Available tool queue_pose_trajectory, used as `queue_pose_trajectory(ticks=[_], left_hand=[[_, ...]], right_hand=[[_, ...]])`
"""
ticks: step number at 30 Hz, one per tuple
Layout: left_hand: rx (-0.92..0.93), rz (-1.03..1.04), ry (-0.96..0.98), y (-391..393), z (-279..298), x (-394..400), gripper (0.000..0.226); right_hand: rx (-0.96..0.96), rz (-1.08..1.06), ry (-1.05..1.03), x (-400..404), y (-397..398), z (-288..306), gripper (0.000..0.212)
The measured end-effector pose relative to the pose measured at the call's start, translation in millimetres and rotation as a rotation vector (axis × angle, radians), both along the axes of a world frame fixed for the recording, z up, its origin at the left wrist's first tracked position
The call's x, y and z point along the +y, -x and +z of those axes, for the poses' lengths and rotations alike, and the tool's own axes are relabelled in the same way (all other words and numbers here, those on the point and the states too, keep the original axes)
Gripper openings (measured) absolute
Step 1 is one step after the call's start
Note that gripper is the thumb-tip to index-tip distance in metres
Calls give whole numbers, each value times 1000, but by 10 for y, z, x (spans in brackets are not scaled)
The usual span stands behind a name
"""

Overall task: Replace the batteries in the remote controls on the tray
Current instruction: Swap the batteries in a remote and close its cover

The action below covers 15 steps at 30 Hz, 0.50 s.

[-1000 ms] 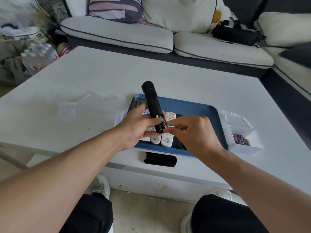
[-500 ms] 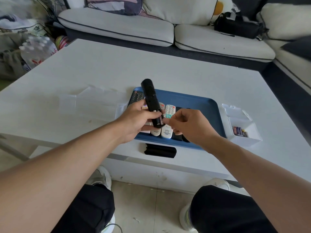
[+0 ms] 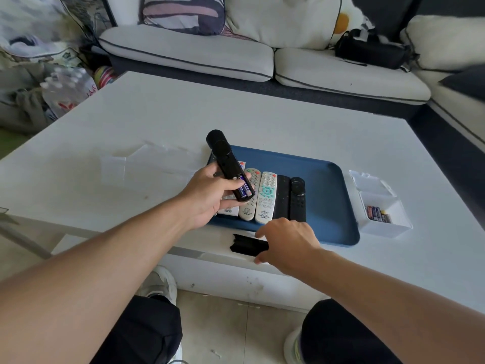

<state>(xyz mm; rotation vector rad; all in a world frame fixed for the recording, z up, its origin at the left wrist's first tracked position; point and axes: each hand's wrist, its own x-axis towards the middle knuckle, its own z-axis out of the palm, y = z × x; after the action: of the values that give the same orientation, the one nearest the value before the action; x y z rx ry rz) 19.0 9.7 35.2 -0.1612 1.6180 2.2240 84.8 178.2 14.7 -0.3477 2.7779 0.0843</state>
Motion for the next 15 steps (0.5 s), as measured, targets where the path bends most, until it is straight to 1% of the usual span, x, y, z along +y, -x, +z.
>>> queue_pose_trajectory(ticks=[3,6,8,10,13,15], left_hand=[[-22,11,6,14,-7,-11,28],[-77,47,-40,20,18,-23,15],[-100,97,-59,35,33,-24,17],[-94,146,-45,55,39,-33,18],[-73,194,-8,81,28,-53,22],[-66,190,17,71,13,-54,23]], right_hand=[[19,0,-5,-3,-37,-10,46],[59,31,16,-34,-76,1,32],[78,51,42,-43,-116,32,28],[99,49,93,-31,-147,80,32],[155,-25,152,25,-141,220,34],[162,-104,199,83,-122,316,34]])
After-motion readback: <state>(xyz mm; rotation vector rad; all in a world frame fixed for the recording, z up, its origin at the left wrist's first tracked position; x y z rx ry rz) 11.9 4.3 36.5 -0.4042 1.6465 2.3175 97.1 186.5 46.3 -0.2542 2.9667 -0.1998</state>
